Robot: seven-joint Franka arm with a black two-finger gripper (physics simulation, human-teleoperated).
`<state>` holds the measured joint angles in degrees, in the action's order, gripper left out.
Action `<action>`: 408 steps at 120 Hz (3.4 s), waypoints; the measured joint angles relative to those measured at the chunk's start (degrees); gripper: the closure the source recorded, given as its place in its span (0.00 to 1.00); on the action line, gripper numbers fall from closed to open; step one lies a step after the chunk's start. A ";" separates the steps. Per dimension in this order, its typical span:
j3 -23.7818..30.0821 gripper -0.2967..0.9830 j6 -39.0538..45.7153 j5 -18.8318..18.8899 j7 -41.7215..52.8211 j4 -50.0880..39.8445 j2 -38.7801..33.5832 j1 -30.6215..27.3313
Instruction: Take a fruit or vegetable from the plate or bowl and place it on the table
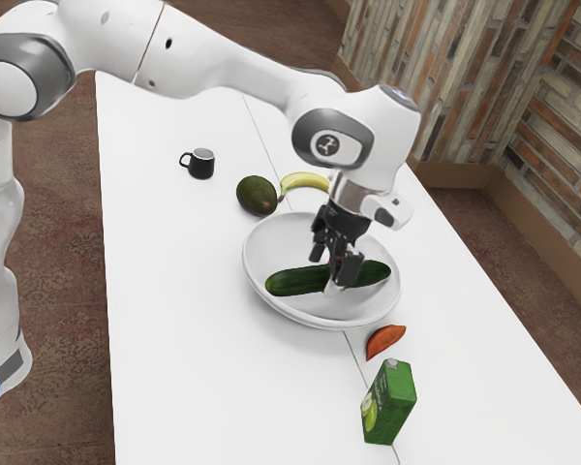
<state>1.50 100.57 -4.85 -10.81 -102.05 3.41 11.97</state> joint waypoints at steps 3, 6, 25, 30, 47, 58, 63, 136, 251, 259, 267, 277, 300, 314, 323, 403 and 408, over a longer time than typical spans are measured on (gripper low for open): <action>-0.02 0.23 0.00 0.00 0.08 -0.42 -0.02 0.04; -0.06 0.23 -0.01 0.00 0.17 -0.73 -0.02 0.10; -0.93 0.23 -0.02 0.12 0.66 -1.04 -0.41 0.36; -1.11 0.23 -0.02 0.20 0.85 -1.11 -0.45 0.29; -1.44 0.23 -0.03 0.42 1.81 -1.46 -0.31 -0.20; -1.49 0.23 -0.03 0.41 2.34 -1.63 -0.13 -0.64; -1.45 0.23 -0.01 0.37 2.55 -1.66 -0.08 -0.78; -1.97 0.23 0.37 -0.13 4.44 -3.19 0.03 -0.89; -1.94 0.23 2.04 0.16 4.95 -3.71 2.37 -0.83; -1.95 0.23 2.05 0.21 4.97 -3.74 2.55 -0.94; -2.00 0.23 2.06 0.24 4.98 -3.78 3.01 -1.13; -2.00 0.23 2.12 0.26 4.98 -3.78 3.42 -1.39; -2.02 0.23 2.21 0.27 5.01 -3.79 3.56 -1.39; -2.02 0.23 2.25 0.27 5.02 -3.80 3.68 -1.40; -2.01 0.29 2.28 0.28 4.96 -3.77 3.79 -1.37; -1.68 0.66 2.29 2.08 4.50 -1.78 1.04 -0.73; -1.56 0.66 2.28 2.78 4.48 -1.38 0.36 -0.51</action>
<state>-0.06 102.85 -2.07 -6.33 -103.42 3.77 11.45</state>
